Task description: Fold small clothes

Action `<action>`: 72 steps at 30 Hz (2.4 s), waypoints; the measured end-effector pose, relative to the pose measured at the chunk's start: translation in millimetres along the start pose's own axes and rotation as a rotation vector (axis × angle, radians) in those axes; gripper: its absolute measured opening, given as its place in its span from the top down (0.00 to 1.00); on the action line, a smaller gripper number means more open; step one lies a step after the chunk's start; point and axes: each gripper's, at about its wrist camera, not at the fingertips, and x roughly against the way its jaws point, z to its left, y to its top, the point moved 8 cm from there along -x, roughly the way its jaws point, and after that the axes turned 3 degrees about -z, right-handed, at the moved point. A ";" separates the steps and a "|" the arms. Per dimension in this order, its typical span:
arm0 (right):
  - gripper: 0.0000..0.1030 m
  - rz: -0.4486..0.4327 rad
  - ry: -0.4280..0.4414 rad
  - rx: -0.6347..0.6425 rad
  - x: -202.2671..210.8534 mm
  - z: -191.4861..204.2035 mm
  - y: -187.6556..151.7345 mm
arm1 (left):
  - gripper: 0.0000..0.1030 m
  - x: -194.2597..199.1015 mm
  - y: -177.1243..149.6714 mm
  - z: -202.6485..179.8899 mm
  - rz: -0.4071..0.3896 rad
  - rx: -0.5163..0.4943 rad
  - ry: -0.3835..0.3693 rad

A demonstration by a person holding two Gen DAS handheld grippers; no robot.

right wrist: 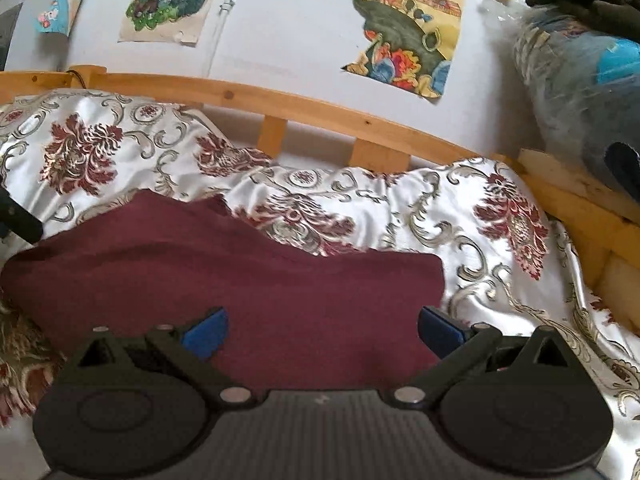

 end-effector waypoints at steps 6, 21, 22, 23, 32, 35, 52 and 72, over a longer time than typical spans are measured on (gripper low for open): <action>0.00 0.037 -0.029 0.057 -13.7 17.9 -13.5 | 0.01 -16.6 2.2 -15.4 0.007 -0.081 0.000; 0.00 0.025 -0.007 0.074 -10.3 24.8 -25.5 | 0.01 -27.5 -0.4 4.2 -0.005 -0.060 0.038; 0.00 0.027 -0.006 0.074 -10.6 24.9 -26.0 | 0.01 -26.6 2.3 2.3 -0.017 -0.067 0.029; 0.00 0.028 -0.006 0.074 -10.8 25.0 -26.3 | 0.01 -27.1 4.4 -0.9 -0.018 -0.073 0.017; 0.00 0.032 -0.001 0.063 -11.1 24.2 -28.0 | 0.10 -50.7 14.1 -14.2 0.068 -0.068 -0.101; 0.00 0.035 0.001 0.056 -11.0 23.8 -28.3 | 0.10 -47.0 23.0 -18.1 0.038 -0.074 -0.114; 0.00 0.045 0.012 0.040 -12.2 21.7 -29.4 | 0.10 -57.1 4.8 0.9 0.196 0.003 -0.183; 0.00 -0.009 0.019 0.077 -2.2 28.2 -20.8 | 0.66 -42.4 -0.2 -0.9 0.272 0.039 -0.163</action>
